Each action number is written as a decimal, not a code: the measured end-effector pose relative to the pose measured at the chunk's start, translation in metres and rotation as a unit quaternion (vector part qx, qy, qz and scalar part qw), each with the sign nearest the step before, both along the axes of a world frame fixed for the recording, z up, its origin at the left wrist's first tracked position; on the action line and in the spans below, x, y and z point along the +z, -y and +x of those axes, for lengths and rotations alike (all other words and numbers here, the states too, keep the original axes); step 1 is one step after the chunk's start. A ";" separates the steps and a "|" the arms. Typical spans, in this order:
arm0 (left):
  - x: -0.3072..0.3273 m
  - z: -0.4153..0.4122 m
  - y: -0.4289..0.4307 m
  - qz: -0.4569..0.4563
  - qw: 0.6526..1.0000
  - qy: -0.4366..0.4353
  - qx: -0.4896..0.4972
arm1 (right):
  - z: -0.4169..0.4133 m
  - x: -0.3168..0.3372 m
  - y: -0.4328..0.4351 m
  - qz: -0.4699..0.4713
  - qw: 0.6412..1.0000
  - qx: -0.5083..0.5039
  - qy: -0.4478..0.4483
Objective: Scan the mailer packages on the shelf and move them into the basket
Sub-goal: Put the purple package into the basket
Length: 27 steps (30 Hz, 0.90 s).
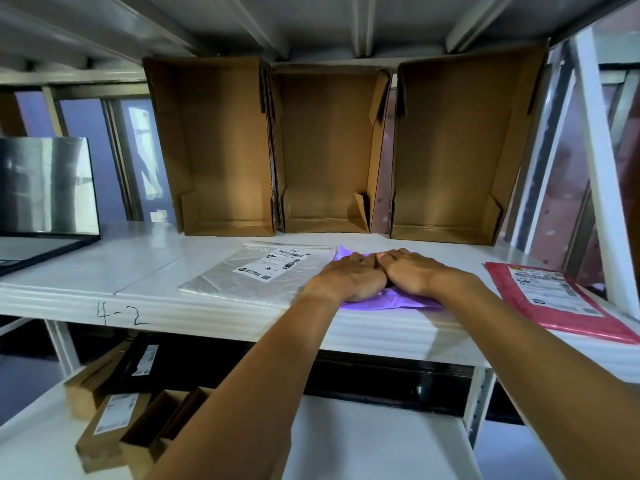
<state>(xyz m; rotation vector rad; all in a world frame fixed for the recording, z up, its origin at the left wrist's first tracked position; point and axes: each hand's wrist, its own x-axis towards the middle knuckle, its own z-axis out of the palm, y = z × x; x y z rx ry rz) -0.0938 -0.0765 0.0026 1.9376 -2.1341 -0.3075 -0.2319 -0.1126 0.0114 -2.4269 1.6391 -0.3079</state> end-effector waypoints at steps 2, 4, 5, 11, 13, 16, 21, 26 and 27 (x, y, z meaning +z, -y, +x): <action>0.000 -0.001 0.002 -0.015 1.000 -0.001 0.008 | 0.002 -0.002 0.005 -0.012 1.000 -0.008 -0.016; -0.002 -0.003 0.005 -0.032 0.999 0.003 0.012 | 0.004 -0.006 0.010 -0.027 0.999 -0.018 -0.012; -0.003 -0.003 0.006 -0.037 0.999 0.002 0.014 | 0.004 -0.009 0.012 -0.038 0.999 -0.022 -0.005; -0.003 -0.001 0.004 -0.051 0.999 -0.017 0.001 | 0.003 -0.014 0.008 -0.106 0.994 -0.009 0.017; -0.002 -0.001 0.002 -0.064 0.998 -0.012 -0.003 | 0.004 -0.014 0.008 -0.113 0.994 0.008 0.007; 0.001 -0.003 -0.003 -0.040 0.999 -0.004 -0.020 | 0.003 -0.014 0.010 -0.080 0.997 0.020 -0.003; 0.002 -0.001 -0.001 -0.002 1.000 0.000 -0.020 | 0.003 -0.009 0.010 -0.046 0.999 0.021 0.001; -0.001 -0.001 0.006 0.014 1.000 0.023 -0.002 | 0.002 -0.008 0.010 -0.024 1.000 -0.003 0.005; -0.001 -0.001 0.006 0.018 0.999 0.025 0.010 | 0.002 -0.008 0.009 -0.019 1.000 -0.006 0.004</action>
